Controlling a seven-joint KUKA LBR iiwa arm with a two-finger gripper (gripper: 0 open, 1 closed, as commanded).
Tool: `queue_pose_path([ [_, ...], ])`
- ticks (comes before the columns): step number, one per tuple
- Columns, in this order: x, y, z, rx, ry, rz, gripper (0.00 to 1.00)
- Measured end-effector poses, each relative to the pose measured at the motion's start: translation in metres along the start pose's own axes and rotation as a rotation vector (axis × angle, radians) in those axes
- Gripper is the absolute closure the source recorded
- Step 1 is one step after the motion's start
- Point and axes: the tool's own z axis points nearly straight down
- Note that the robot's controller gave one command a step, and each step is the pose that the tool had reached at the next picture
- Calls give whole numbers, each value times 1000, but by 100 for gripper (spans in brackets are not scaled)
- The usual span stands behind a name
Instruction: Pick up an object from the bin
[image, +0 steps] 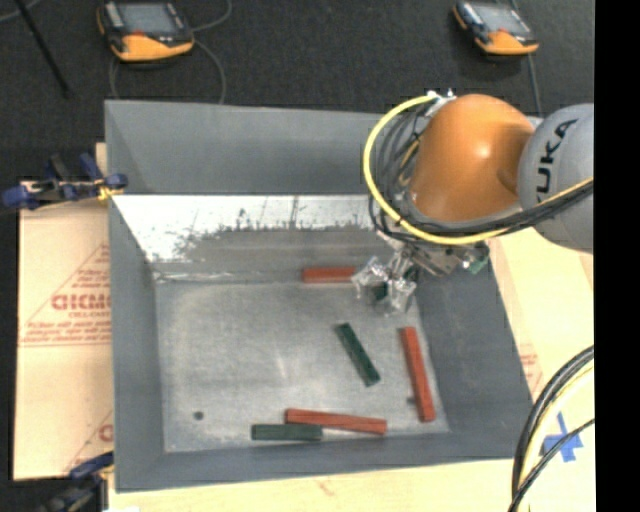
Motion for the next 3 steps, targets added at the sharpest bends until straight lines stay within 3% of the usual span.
queue_pose_path([
  [1, 0, 0, 0, 0, 1, 2, 0],
  [2, 27, -33, 25, 0, 4, -76, 0],
  [3, 87, -30, 89, -1, 1, -379, 0],
])
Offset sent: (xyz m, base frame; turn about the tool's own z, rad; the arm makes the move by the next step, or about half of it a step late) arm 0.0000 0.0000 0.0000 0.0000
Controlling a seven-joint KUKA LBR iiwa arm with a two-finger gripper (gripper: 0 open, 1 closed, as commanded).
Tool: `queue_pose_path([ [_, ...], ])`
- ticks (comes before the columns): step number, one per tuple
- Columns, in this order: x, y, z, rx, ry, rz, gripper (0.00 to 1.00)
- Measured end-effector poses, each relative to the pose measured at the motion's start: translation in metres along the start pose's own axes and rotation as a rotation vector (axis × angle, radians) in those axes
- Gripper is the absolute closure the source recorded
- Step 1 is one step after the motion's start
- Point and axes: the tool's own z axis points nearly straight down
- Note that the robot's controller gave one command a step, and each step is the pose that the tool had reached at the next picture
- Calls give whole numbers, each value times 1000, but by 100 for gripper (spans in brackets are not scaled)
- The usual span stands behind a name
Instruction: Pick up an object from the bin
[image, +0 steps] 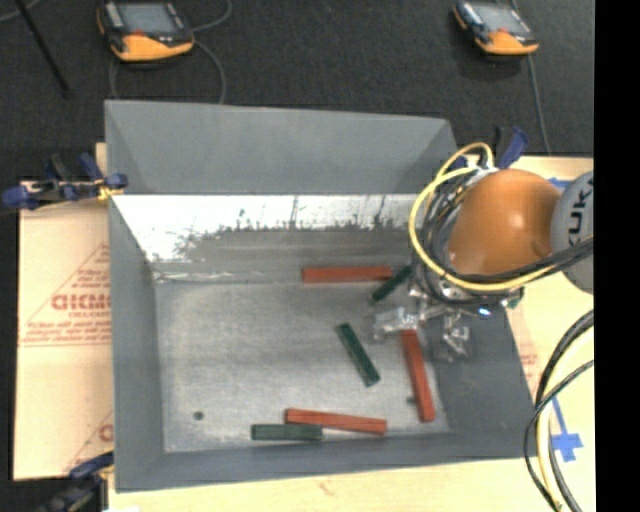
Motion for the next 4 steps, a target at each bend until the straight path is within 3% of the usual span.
queue_pose_path([
  [1, -12, -12, 12, 6, -8, -104, 0],
  [2, -8, -14, 12, 7, -2, -101, 100],
  [3, 5, -21, -131, 9, 2, -214, 100],
  [4, 1, 46, -109, -5, 1, -414, 100],
])
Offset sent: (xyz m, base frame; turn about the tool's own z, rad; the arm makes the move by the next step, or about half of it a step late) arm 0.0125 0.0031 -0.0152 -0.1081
